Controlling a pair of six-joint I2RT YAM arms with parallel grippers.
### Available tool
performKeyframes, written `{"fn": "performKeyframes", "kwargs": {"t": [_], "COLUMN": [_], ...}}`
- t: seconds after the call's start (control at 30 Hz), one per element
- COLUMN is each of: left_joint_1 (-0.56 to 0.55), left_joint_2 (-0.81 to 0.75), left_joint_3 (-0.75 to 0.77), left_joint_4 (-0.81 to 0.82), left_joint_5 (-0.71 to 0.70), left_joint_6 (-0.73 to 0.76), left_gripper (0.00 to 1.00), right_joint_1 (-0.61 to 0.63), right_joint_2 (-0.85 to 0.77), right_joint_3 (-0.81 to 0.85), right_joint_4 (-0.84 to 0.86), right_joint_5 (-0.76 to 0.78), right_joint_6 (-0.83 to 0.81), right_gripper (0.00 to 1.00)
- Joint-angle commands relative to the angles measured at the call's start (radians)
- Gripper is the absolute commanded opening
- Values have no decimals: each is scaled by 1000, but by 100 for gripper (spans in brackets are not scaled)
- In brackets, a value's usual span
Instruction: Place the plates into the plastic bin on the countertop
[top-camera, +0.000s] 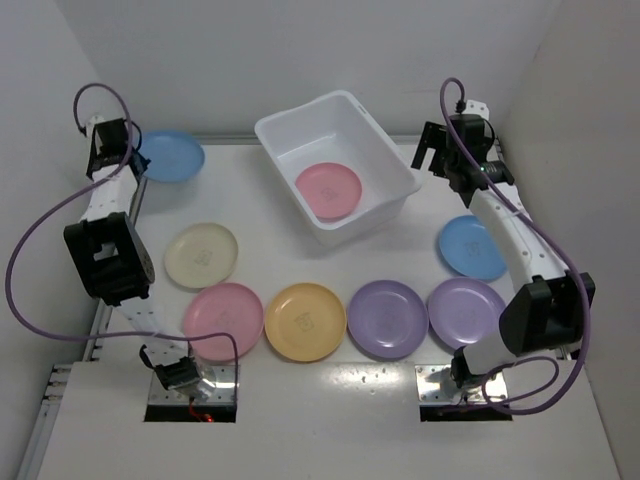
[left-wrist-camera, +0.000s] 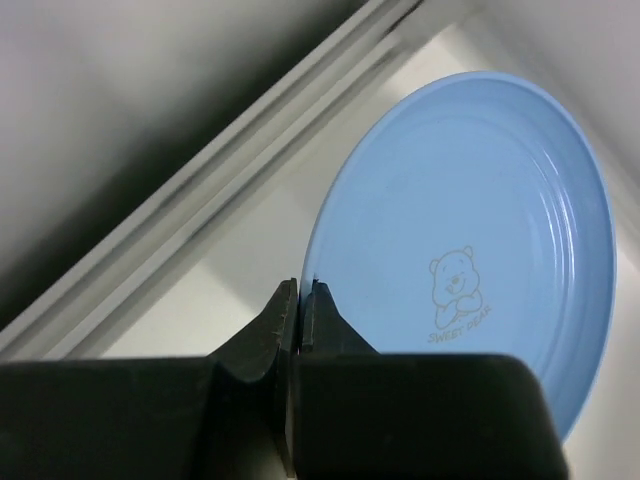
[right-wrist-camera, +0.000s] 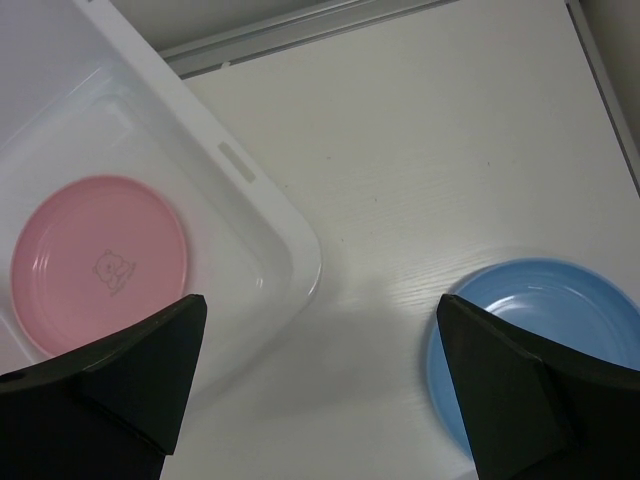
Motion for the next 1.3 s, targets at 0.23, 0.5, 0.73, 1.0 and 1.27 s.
{"fn": "performKeyframes", "kwargs": {"t": [0.23,0.5,0.73,1.0,1.27], "left_joint_1": [-478,-740,-763,-821,-810], "left_joint_2": [-130,246,250,388,445], "left_joint_3": [315,704,602,670,670], "left_joint_4": [96,-64,-64,-139,-182], "left_joint_5": [14,-35,-28,-113,-147], "left_joint_6": [42,121,98,84,29], "left_gripper": [0,0,0,5,22], "right_joint_1": [-22,-52,-72,-100,-167], "right_joint_2": [-69,-69,-69,-18,16], "right_joint_3": [-55,-65,-74,-61,-61], "right_joint_4": [55,46,37,3,-55], "right_joint_5": [63,72,72,103,173], "right_joint_6": [15,15,15,67,144], "right_gripper": [100,100,100,100,100]}}
